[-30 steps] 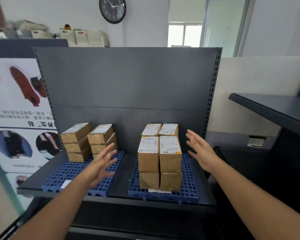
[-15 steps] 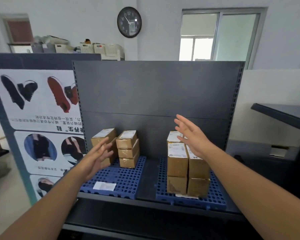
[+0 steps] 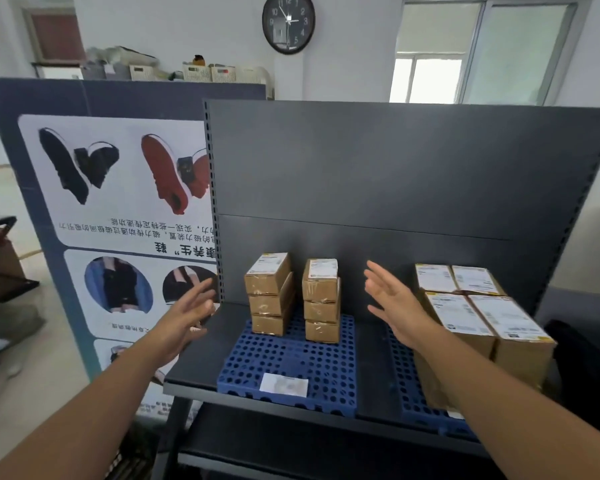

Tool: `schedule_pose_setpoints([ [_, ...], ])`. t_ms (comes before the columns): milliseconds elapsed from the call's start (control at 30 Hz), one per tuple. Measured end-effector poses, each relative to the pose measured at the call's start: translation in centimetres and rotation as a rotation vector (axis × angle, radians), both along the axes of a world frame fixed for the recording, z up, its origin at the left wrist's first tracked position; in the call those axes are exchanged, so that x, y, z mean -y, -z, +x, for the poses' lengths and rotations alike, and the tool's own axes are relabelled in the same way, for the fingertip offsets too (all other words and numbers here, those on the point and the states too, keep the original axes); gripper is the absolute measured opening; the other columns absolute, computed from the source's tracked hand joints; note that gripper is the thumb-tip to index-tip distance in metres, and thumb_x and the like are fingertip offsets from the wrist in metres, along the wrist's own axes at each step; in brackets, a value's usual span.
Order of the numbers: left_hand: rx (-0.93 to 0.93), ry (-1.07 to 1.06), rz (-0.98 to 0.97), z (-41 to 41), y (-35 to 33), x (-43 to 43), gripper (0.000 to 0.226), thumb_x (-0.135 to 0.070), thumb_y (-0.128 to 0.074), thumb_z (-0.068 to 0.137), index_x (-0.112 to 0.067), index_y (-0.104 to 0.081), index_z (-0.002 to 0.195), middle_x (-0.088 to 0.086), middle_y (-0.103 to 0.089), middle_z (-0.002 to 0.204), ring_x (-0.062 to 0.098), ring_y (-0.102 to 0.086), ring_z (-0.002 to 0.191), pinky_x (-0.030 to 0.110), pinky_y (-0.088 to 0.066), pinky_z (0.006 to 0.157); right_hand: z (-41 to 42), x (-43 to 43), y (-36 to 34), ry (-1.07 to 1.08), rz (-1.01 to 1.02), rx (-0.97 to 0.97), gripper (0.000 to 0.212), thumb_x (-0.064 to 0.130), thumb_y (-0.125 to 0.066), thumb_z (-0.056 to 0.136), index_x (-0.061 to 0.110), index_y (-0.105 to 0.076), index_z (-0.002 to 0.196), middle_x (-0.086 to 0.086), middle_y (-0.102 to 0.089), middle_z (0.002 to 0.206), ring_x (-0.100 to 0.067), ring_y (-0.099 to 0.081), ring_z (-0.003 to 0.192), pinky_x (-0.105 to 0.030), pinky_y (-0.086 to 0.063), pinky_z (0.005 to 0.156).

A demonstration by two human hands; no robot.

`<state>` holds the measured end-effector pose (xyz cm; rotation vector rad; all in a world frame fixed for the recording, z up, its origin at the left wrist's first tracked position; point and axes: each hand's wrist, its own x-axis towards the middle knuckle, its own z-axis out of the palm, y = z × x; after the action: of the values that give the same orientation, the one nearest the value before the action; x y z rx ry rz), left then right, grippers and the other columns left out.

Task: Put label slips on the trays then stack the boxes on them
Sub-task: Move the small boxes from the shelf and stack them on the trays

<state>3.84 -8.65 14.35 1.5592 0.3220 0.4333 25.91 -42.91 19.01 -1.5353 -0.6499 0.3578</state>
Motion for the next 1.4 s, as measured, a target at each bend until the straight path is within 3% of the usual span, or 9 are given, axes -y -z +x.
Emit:
schedule_pose_setpoints([
  [200,-0.141,-0.351,0.42,2.5,4.3,-4.0,0.082,-0.041,-0.078,0.077,-0.032,-0.037,0.147,0.003,-0.044,0.148,0.017,-0.046,0.119,0.037,-0.039,0.094,1.6,-2.7,5.0,0.308,-0.23,0.08,0.065,0.033,-0.067,0.091,0.038,-0.035,0.147,0.004,-0.036,0.155,-0.021,-0.034,0.141,-0.046,-0.034,0.113],
  [367,-0.319,-0.504,0.919,5.0,7.8,-5.7,0.094,-0.061,-0.073,0.073,-0.032,-0.026,0.15,0.006,-0.031,0.156,0.029,-0.035,0.138,0.054,-0.04,0.105,2.7,-3.0,7.8,0.432,-0.627,0.477,0.078,0.03,-0.072,0.088,0.027,-0.027,0.152,-0.002,-0.025,0.16,-0.021,-0.024,0.146,-0.038,-0.029,0.116],
  [567,-0.436,-0.496,1.223,7.8,9.6,-5.8,0.096,-0.061,-0.071,0.074,-0.034,-0.021,0.152,0.009,-0.029,0.157,0.033,-0.025,0.143,0.061,-0.036,0.105,3.5,-3.5,9.3,0.467,-0.908,0.649,0.08,0.033,-0.069,0.09,0.03,-0.021,0.154,-0.001,-0.018,0.162,-0.025,-0.017,0.147,-0.043,-0.033,0.115],
  [733,-0.45,-0.449,1.213,9.8,10.0,-6.5,0.089,-0.055,-0.068,0.079,-0.032,-0.022,0.152,0.007,-0.03,0.157,0.03,-0.028,0.143,0.057,-0.035,0.106,4.4,-4.3,10.4,0.456,-0.903,0.617,0.077,0.031,-0.066,0.092,0.03,-0.021,0.154,-0.001,-0.019,0.162,-0.025,-0.02,0.146,-0.042,-0.034,0.114],
  [900,-0.212,-0.351,0.95,12.5,10.8,-6.4,0.064,-0.017,-0.059,0.092,-0.025,-0.031,0.15,0.008,-0.043,0.147,0.032,-0.051,0.124,0.044,-0.054,0.082,5.5,-6.2,11.8,0.441,-0.68,0.456,0.067,0.01,-0.056,0.096,0.025,-0.025,0.153,-0.004,-0.029,0.158,-0.021,-0.036,0.139,-0.026,-0.034,0.107],
  [1067,-0.139,-0.214,0.742,15.6,11.3,-6.5,0.088,0.009,-0.051,0.085,-0.036,-0.017,0.153,0.006,-0.044,0.148,0.028,-0.057,0.116,0.038,-0.05,0.08,7.1,-8.0,12.6,0.359,-0.605,0.379,0.081,-0.007,-0.049,0.093,0.033,-0.013,0.154,-0.005,-0.041,0.15,-0.017,-0.058,0.099,-0.025,-0.047,0.079],
  [1233,-0.131,-0.085,0.711,17.0,11.3,-6.1,0.101,0.009,-0.054,0.082,-0.057,-0.01,0.144,-0.009,-0.048,0.139,0.012,-0.056,0.106,0.03,-0.047,0.079,8.3,-9.6,13.1,0.285,-0.567,0.401,0.09,-0.009,-0.051,0.091,0.045,-0.012,0.152,0.003,-0.038,0.153,-0.015,-0.053,0.121,-0.037,-0.049,0.099],
  [1333,-0.157,-0.058,0.698,17.1,11.5,-5.8,0.108,0.007,-0.056,0.078,-0.068,-0.004,0.136,-0.013,-0.053,0.122,-0.001,-0.06,0.081,0.019,-0.043,0.062,8.2,-10.4,13.4,0.242,-0.502,0.419,0.09,-0.006,-0.053,0.091,0.055,-0.015,0.146,-0.002,-0.042,0.15,-0.024,-0.05,0.128,-0.041,-0.045,0.106],
  [1400,-0.163,-0.053,0.682,17.3,11.4,-5.6,0.109,0.006,-0.057,0.077,-0.07,-0.003,0.135,-0.012,-0.056,0.109,-0.001,-0.061,0.068,0.014,-0.039,0.053,8.0,-10.9,13.4,0.22,-0.46,0.394,0.09,-0.002,-0.056,0.092,0.059,-0.016,0.145,0.0,-0.045,0.146,-0.024,-0.052,0.126,-0.046,-0.045,0.105],
])
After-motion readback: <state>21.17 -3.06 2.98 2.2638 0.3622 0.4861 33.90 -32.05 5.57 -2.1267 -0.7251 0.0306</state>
